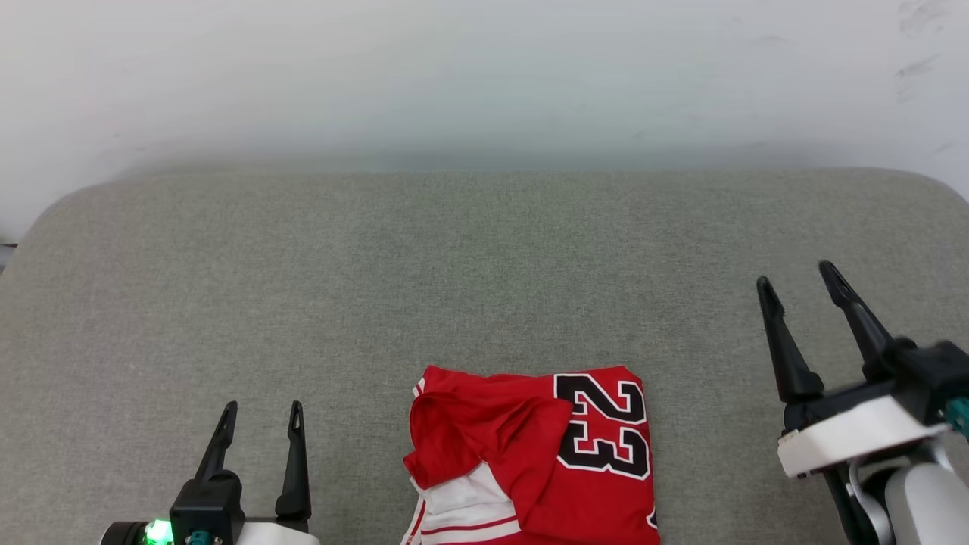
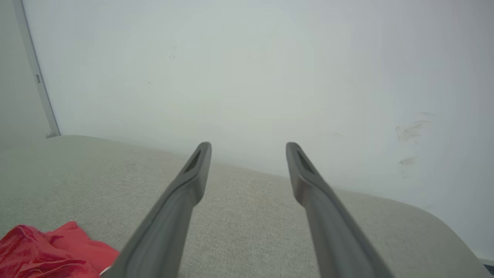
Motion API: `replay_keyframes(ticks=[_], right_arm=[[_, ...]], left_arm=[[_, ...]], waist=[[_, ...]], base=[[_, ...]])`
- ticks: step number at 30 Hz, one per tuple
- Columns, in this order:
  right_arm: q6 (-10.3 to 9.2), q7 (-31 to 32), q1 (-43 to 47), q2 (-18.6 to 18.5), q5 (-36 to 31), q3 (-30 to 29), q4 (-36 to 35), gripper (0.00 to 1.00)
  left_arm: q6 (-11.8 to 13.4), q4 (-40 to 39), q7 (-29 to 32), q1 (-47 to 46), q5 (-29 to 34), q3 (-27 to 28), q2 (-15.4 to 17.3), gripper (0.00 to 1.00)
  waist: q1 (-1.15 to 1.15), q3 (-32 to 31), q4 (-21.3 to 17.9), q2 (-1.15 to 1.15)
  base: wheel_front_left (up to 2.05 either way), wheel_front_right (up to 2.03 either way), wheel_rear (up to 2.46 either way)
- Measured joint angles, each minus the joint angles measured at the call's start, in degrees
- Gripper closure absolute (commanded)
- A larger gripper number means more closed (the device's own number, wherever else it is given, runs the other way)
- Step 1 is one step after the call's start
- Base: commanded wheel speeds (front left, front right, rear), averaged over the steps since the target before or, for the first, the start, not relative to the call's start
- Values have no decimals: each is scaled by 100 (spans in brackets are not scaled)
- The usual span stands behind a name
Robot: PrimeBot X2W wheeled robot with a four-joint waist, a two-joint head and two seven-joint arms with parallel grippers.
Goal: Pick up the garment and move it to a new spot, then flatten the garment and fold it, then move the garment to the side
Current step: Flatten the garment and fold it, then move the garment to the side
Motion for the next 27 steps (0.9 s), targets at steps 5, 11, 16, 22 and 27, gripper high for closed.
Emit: replay_keyframes(ticks=[5,11,16,22,27], right_arm=[[0,-135,695,417,-209,-430,-470,0],[-1,-186,1436,839,-337,-767,-902,0],[-1,-192,1806,982,-420,-812,-1068,0],[-1,-191,1901,1036,-530,-787,-1087,0],[-1,36,1516,822,-621,-727,-1224,0]], left_arm=[[-32,-5,0,56,18,-22,5,0],[-52,-41,0,91,42,-47,21,0],[-52,-64,0,111,43,-48,34,0],[-52,-63,0,140,44,-49,49,0],[-54,-62,0,137,43,-88,45,0]], waist=[[0,-97,-56,0],[0,-152,-44,0],[-1,-176,-26,0],[0,-186,1,0],[0,-130,60,0]], base=[[0,0,0],[0,0,0],[0,0,0],[0,0,0],[0,0,0]])
